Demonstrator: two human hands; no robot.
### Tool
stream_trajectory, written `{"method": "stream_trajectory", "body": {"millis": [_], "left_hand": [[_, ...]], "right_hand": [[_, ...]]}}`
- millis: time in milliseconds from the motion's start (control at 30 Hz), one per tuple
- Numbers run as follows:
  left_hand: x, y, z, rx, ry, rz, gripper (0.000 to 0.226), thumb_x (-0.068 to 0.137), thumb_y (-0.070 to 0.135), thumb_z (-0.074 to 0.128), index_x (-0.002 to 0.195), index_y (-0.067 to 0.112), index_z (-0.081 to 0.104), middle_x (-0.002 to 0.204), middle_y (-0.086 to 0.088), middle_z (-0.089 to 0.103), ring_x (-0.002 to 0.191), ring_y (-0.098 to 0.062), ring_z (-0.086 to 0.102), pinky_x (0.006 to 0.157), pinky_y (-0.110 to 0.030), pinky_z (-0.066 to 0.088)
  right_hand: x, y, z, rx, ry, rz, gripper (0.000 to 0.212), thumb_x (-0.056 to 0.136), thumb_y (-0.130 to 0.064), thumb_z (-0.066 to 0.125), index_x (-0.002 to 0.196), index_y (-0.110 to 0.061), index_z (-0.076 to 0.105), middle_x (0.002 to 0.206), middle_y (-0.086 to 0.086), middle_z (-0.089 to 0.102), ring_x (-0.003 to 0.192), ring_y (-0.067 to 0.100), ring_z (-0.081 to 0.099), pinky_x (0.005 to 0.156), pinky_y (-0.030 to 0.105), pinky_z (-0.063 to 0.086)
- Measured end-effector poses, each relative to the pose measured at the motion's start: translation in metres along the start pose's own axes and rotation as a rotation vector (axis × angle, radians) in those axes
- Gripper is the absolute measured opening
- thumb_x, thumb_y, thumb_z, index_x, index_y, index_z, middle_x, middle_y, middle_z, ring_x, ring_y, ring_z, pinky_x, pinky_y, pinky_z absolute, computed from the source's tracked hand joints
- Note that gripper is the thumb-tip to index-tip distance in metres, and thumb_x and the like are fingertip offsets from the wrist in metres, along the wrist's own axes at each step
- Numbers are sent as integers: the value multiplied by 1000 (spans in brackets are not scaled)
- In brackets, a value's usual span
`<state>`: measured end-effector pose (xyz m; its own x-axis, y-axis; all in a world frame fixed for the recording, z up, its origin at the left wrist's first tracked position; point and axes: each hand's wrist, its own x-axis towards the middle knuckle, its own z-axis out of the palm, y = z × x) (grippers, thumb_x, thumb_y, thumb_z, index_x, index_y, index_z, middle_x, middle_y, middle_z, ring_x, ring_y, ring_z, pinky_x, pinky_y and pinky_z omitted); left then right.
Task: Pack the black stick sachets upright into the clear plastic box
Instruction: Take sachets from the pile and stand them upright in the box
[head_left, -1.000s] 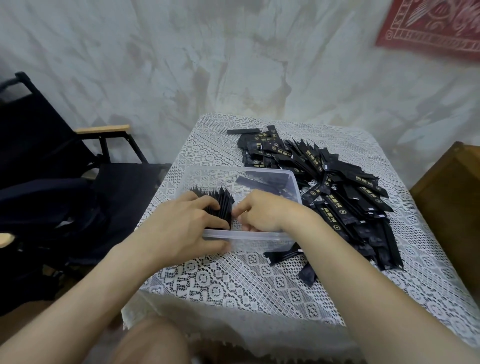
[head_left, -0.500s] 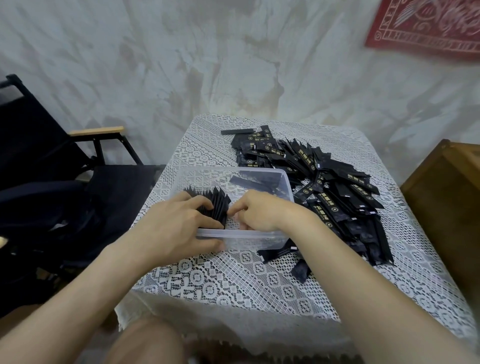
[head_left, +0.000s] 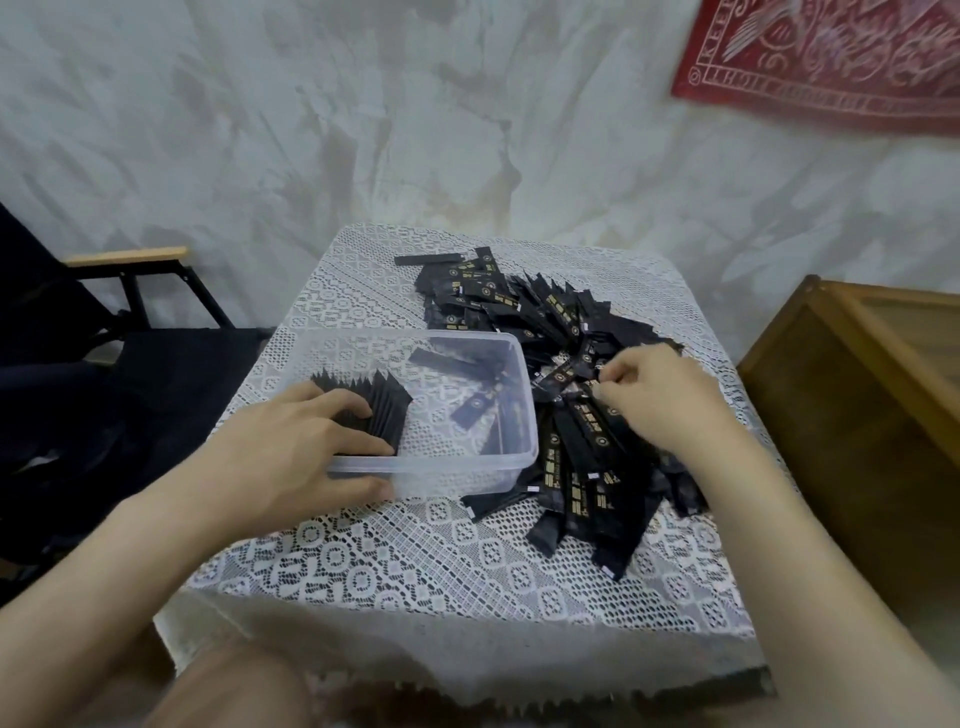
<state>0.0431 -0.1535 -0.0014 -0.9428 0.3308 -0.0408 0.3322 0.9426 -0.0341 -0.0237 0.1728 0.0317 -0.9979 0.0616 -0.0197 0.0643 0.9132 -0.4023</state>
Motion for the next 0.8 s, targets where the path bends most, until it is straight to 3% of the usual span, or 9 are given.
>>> {"method": "stream_trajectory", "body": {"millis": [67,200,300,400,467,533,667,733,800], "left_hand": [[0,0,0,1,5,3,74,68,95,10,124,68,51,141,29,39,122,-2,38,65,-14,31],[-1,2,-3,-4,-11,-6,70,70,96,16,125,68,51,141,30,38,123,-1,37,61,-13,27],[-1,2,-3,-4,-20,-12,70,70,97,18,125,68,51,142,31,36,124,-1,36,68,-18,32],[-1,2,-3,-14,-11,-12,74,67,96,14,123,68,52,141,31,38,122,-2,38,65,-14,29],[-1,2,-4,-17,-8,-13,73,67,96,15,123,67,53,140,30,39,121,-2,38,64,-15,28],[-1,2,-4,-9,-11,-16,74,67,96,15,124,67,53,140,31,39,121,-1,38,65,-16,28],[-1,2,-4,-14,-8,-11,72,68,94,16,124,67,53,140,30,39,121,-1,38,62,-9,23],[-1,3,-5,-15,-10,-14,73,67,94,15,124,67,53,140,31,39,121,-1,38,62,-7,22],[-1,4,-5,-16,-11,-18,73,67,94,16,123,67,53,140,31,38,121,-1,38,62,-7,22]], "right_hand": [[5,18,9,-153,-48,68,23,93,-45,66,106,-26,68,105,3,72,101,33,65,86,38,51],[11,25,27,-197,-9,103,37,98,-50,58,97,-15,65,93,10,70,93,37,64,79,39,52],[17,23,33,-199,9,146,37,98,-49,61,97,-12,61,98,13,68,99,39,64,75,37,46],[25,21,35,-101,-62,182,30,92,-45,70,100,-17,66,105,10,70,104,37,63,79,37,45],[27,21,31,-18,-129,188,24,89,-43,74,93,-20,66,94,4,68,95,31,62,78,33,42],[26,25,23,104,-148,165,25,91,-38,74,82,-17,63,73,1,59,72,26,56,70,30,40],[12,25,15,339,-289,167,19,92,-23,75,87,-8,65,55,4,56,40,13,47,39,18,40],[11,23,26,314,-365,191,22,89,-24,79,87,-8,64,54,5,61,44,17,55,49,27,55],[11,20,37,274,-353,194,32,91,-34,75,82,-5,66,56,7,68,51,23,63,71,41,64]]}}
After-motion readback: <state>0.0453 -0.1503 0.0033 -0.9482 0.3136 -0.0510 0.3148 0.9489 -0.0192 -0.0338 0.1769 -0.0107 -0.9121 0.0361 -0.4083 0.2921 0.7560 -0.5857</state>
